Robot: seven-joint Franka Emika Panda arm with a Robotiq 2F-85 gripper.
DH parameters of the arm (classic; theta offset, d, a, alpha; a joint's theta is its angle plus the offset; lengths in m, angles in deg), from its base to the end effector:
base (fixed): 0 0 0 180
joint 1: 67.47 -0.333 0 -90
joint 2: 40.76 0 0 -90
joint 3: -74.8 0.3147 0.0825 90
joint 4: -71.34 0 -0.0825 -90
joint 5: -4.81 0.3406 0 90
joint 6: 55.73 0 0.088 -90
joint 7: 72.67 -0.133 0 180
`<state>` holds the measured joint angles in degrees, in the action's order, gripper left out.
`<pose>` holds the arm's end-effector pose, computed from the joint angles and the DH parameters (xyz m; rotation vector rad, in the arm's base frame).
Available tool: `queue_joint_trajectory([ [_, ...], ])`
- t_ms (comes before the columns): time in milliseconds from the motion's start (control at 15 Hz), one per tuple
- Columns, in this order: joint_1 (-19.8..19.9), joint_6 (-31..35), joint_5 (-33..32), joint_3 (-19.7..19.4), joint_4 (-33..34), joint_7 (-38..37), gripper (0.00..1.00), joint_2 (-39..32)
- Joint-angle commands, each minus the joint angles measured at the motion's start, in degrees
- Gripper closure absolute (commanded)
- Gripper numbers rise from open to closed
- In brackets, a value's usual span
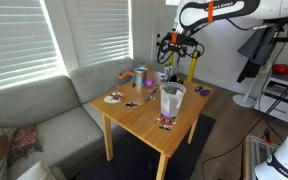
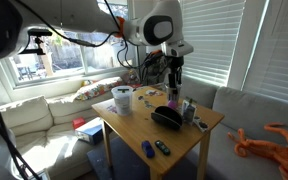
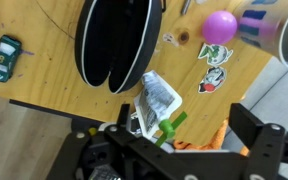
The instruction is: Put the plastic cup on the left side of the table then put the squishy drinks in it
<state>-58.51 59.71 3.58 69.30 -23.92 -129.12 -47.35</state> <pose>0.5667 -0.1452 0.5387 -2.5043 1.7667 -0.3589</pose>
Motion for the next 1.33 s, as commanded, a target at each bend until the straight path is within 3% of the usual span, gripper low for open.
queue_joint_trajectory([
  [0, -0.95, -1.99, -1.94, -2.64, 6.48, -10.25, 0.0, -4.94],
  [333, -1.5, -3.63, -2.98, -4.8, 9.59, -23.07, 0.0, -8.31],
  [467, -1.45, -4.82, -2.38, -4.79, 10.2, -24.54, 0.17, -9.17],
  [600, -1.16, -5.09, -1.32, -4.57, 10.81, -24.92, 0.15, -10.07],
  [667, -1.05, -4.57, -1.03, -4.51, 10.93, -24.91, 0.21, -10.44],
  [733, -1.05, -4.43, -0.96, -4.5, 11.13, -25.03, 0.22, -10.77],
  [800, -1.01, -4.22, -0.73, -4.45, 11.4, -24.92, 0.27, -11.12],
  [867, -1.0, -4.18, -0.6, -4.44, 11.62, -24.91, 0.42, -11.43],
  [933, -1.01, -4.18, -0.54, -4.41, 11.74, -24.83, 0.51, -11.72],
  [1067, -1.09, -4.43, -0.53, -4.4, 11.92, -24.79, 0.59, -12.09],
  [1267, -1.1, -4.85, -0.23, -4.35, 12.26, -24.6, 0.82, -12.48],
])
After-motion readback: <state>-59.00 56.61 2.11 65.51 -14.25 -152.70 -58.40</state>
